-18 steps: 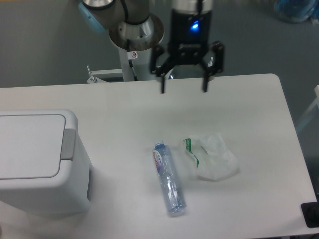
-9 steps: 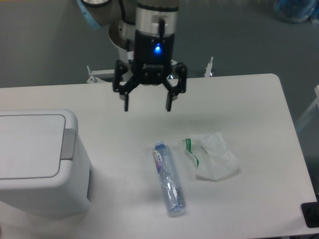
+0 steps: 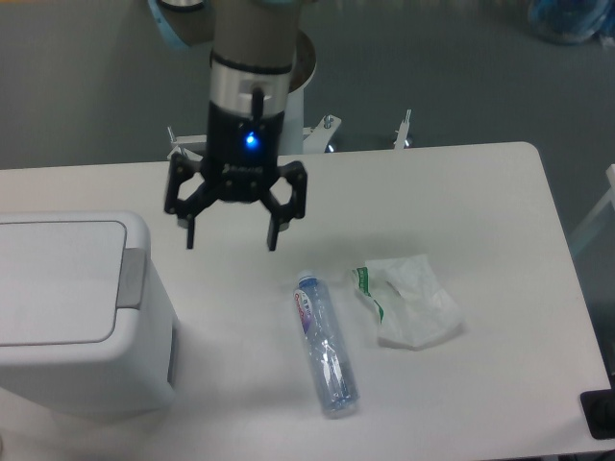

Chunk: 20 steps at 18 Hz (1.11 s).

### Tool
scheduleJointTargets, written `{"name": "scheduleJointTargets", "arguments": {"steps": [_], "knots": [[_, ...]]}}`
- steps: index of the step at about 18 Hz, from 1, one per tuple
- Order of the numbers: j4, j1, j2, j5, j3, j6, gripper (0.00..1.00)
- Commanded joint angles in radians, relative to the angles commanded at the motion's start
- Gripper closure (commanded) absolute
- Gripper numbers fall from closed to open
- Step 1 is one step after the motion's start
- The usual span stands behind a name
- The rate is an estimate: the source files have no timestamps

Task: Open the trash can
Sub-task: 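Move the open gripper over the table toward the white trash can lid, then press the gripper down on the trash can lid edge to pop it open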

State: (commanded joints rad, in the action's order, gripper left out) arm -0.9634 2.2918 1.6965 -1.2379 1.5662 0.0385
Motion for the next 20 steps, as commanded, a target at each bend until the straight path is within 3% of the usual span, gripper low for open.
{"name": "scheduleJointTargets", "arguments": {"steps": [4, 20], "knots": [[0.008, -0.038, 0.043, 0.000, -0.003, -0.040, 0.00], [0.008, -0.041, 0.048, 0.029, -0.005, -0.057, 0.00]]}}
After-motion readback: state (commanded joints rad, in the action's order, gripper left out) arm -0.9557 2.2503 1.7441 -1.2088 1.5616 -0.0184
